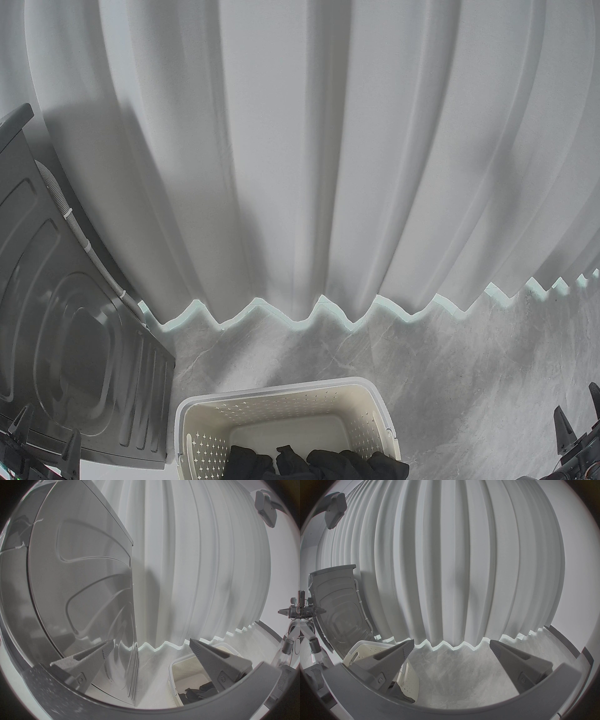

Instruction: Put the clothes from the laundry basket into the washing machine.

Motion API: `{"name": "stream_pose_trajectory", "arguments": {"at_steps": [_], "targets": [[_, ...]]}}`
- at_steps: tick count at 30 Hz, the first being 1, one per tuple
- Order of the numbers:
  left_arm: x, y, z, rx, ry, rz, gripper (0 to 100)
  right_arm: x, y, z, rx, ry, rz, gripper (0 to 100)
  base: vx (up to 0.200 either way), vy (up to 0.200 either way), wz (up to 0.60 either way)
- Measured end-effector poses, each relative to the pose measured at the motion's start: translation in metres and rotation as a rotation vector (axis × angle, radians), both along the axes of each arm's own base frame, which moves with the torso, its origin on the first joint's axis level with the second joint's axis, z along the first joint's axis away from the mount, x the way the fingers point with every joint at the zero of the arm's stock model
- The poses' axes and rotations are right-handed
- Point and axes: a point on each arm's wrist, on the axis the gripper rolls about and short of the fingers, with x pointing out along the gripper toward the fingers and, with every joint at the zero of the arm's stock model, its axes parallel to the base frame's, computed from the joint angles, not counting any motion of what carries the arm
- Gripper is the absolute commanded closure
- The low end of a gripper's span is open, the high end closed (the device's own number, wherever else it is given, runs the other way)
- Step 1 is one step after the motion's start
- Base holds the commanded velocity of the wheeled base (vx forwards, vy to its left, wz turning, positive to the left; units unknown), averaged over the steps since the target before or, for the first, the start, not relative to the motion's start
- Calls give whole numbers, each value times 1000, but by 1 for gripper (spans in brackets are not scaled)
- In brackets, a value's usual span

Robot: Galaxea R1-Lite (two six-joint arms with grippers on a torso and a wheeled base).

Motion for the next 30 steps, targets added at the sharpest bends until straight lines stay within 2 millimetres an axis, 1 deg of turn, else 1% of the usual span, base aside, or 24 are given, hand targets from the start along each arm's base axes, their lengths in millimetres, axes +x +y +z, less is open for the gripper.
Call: {"name": "stream_pose_trajectory", "arguments": {"at_steps": [5,30], "targets": [[0,0,0,0,0,0,0,0,0,0,0,0,-1,0,0,0,0],[0,0,0,-1,0,0,0,0,0,0,0,0,-1,0,-200,0,0]]}}
